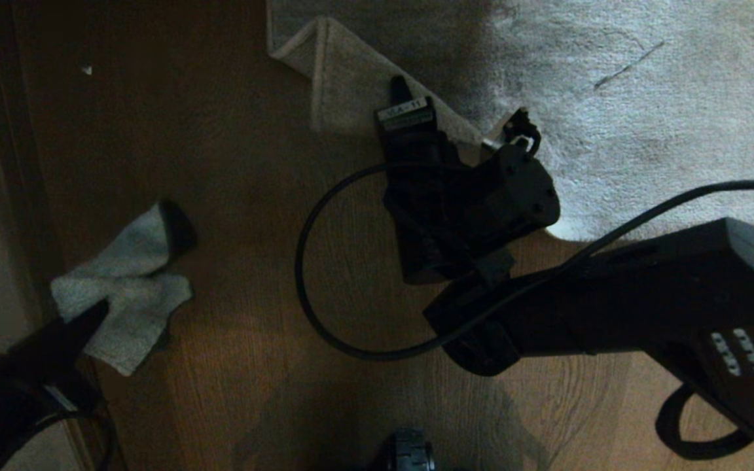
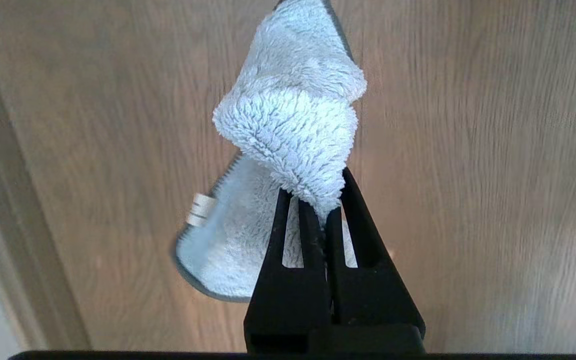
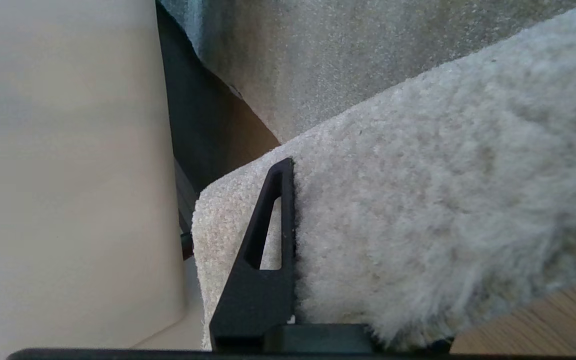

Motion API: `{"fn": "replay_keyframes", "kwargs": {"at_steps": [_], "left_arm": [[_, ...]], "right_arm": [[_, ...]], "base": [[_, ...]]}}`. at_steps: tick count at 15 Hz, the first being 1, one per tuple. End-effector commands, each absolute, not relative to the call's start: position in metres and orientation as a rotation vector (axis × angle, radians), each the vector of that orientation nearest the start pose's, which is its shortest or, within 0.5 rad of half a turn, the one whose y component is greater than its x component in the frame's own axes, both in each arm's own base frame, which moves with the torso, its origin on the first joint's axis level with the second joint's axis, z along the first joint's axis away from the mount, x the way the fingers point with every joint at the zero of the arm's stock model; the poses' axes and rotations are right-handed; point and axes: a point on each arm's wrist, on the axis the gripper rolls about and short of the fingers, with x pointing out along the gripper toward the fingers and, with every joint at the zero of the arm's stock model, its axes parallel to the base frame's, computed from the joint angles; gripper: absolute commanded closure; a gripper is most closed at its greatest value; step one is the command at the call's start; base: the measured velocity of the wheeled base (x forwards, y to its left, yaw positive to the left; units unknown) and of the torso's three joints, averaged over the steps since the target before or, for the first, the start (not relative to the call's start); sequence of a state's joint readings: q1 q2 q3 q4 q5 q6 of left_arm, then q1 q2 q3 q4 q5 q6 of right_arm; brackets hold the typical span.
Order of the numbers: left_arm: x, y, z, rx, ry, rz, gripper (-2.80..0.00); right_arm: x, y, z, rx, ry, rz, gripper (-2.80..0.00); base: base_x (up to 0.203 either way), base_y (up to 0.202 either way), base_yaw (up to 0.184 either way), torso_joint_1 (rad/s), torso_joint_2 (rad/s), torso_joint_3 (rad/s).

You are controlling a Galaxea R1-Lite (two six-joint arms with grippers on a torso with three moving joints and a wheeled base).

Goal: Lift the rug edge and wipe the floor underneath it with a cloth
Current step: Wipe the floor under the carpet with a rag

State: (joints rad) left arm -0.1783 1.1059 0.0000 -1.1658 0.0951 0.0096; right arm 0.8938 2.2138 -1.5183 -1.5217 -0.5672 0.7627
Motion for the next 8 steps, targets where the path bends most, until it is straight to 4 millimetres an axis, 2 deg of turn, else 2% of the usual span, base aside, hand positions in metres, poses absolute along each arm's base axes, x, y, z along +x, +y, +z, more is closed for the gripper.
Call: {"fn": "replay_keyframes", "kwargs": {"at_steps": [1, 5, 8], "left_arm": [[0.103, -0.014, 0.155, 0.002, -0.08, -0.06, 0.0], [0.09, -0.011, 0.145, 0.064, 0.011, -0.061, 0.0], [0.067, -0.009, 0.135, 0.087, 0.07, -0.085, 0.0]], "right_arm": [[0.276, 0.324, 0.262, 1.319, -0.524, 0.559, 0.0], [0.275, 0.324, 0.263, 1.319, -0.525, 0.56, 0.0], [0.276, 0.324, 0.263, 1.308, -0.528, 0.556, 0.0]], "base": [[0.0, 0.0, 0.0, 0.0, 0.0, 0.0], [0.0, 0.0, 0.0, 0.0, 0.0, 0.0], [0.0, 0.0, 0.0, 0.0, 0.0, 0.0]]}}
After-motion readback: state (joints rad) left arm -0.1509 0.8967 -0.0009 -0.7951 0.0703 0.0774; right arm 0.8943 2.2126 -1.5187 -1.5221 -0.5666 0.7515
